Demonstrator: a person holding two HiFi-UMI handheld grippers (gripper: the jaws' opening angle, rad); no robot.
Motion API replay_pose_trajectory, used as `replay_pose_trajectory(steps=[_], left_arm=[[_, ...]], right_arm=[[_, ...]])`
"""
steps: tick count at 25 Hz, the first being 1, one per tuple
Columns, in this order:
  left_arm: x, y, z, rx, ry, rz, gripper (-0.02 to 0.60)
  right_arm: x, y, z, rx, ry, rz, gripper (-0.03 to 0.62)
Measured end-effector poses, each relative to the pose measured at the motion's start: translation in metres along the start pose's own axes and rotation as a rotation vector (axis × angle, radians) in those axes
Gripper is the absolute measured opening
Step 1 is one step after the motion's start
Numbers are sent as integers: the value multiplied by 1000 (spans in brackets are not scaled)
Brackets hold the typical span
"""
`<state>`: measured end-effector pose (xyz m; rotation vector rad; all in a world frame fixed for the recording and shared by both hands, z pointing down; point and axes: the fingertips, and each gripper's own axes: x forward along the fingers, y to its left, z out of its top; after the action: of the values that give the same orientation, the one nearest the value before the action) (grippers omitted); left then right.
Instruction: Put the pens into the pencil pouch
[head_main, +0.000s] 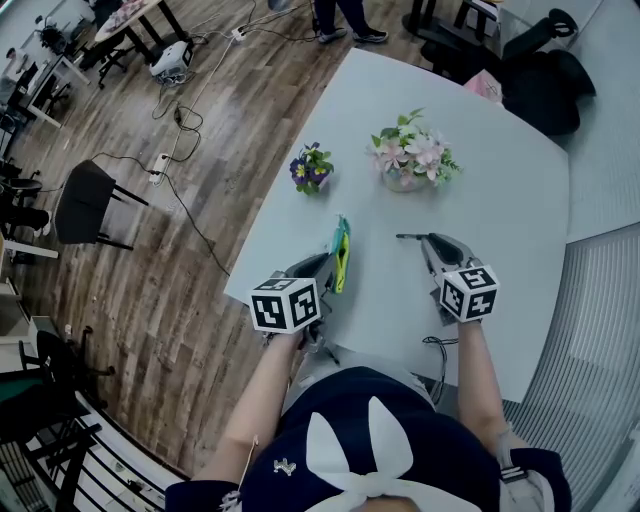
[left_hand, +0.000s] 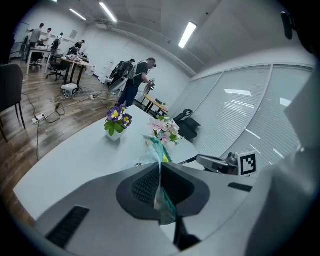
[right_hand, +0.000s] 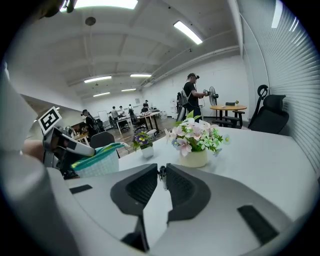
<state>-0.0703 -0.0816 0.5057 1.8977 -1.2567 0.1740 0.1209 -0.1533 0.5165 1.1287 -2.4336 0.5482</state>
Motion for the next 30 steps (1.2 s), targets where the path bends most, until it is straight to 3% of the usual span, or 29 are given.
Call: replay_pose_trajectory(steps=[15,30], left_arm=[[-4,2,0,-3,-9,2,31],[-5,6,-6,11,8,18,31]], right_arm=[[-17,28,29,-20,-33,70,60],[-41,64,71,-30,-135,161,60]])
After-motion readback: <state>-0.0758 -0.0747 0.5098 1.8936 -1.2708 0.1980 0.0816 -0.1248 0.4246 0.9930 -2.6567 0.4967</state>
